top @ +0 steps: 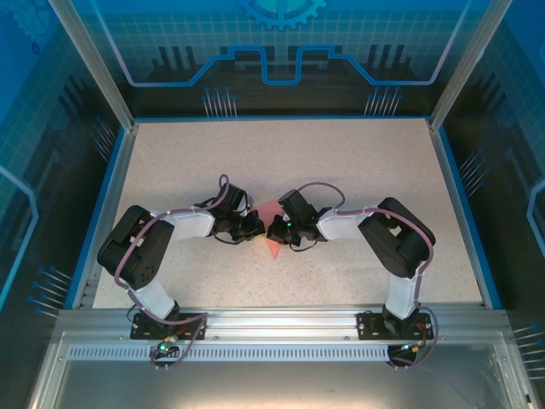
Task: Fold a paper plane with a square sheet of paper (pick it up from the middle)
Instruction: Third fold the triangle at the center of the table.
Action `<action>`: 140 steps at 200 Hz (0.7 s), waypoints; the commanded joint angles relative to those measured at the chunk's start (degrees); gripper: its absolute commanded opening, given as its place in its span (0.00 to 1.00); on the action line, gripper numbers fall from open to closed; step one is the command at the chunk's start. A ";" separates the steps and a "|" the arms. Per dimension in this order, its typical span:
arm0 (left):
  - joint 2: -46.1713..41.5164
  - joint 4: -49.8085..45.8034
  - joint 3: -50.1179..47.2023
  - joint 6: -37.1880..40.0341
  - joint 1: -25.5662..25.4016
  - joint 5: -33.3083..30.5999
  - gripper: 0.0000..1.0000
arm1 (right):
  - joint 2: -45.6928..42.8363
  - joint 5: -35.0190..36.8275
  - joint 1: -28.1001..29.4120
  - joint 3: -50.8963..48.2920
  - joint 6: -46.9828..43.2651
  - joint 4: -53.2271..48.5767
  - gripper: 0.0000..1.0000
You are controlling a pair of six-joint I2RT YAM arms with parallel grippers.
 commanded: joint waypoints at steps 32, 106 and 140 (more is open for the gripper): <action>1.84 1.37 0.42 -0.88 -0.33 1.16 0.00 | 2.80 1.26 0.75 -1.79 0.59 -3.53 0.00; 4.01 -1.06 0.73 -0.12 -0.34 -1.95 0.00 | 1.97 0.51 0.69 -2.01 0.59 -2.85 0.00; 4.76 -2.39 0.90 0.54 -0.30 -3.24 0.00 | 0.01 -2.32 0.57 -1.97 0.01 0.07 0.00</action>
